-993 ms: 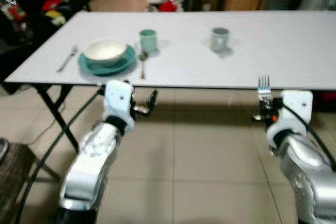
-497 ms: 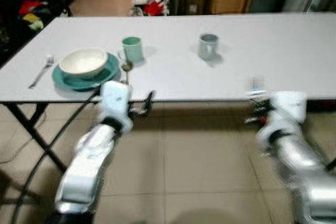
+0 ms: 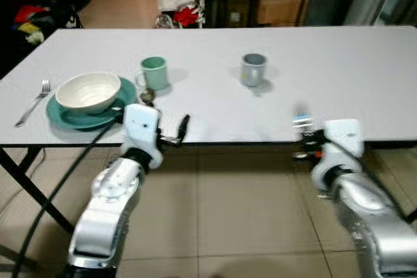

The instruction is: Setting the table

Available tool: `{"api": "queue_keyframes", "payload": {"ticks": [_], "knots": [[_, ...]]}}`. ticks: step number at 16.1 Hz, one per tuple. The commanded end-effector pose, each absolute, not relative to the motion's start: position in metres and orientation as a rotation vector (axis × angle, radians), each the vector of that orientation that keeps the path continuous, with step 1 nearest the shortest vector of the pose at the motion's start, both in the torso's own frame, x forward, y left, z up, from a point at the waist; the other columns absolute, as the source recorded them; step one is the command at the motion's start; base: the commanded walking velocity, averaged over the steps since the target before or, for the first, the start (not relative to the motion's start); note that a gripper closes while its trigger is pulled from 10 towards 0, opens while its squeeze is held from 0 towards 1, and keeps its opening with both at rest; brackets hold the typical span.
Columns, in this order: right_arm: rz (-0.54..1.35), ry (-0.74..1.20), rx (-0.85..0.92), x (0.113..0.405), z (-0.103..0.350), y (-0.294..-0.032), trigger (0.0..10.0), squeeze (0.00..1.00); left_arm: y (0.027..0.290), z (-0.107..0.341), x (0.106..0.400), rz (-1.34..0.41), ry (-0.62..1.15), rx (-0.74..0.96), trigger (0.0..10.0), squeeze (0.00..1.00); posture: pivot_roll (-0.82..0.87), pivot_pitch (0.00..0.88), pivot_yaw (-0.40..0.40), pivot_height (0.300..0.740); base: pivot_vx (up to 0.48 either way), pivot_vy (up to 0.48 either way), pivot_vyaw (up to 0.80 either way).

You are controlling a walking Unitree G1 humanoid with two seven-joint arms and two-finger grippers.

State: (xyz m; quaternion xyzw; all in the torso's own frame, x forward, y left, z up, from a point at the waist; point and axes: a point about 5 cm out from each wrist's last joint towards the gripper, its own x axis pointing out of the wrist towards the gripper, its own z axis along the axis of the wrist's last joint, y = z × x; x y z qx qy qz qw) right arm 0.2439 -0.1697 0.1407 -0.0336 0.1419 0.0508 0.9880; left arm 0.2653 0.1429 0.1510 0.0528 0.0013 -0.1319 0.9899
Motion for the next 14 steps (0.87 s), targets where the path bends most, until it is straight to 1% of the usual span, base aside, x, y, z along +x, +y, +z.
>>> {"api": "queue_keyframes", "payload": {"ticks": [1,14], "knots": [[0.096,0.279,-0.069,0.245,0.1438,-0.1731,10.0,0.0,0.1422,0.152,0.2655,-0.263,0.002,0.107,10.0,0.0,0.06,0.0,0.015,0.74,0.337,0.0,0.0],[0.104,0.305,-0.023,0.2457,0.14,-0.17,10.0,0.0,0.1411,0.1512,0.2648,-0.286,0.013,0.112,10.0,0.0,0.06,0.0,0.021,0.74,0.34,0.0,0.0]]}}
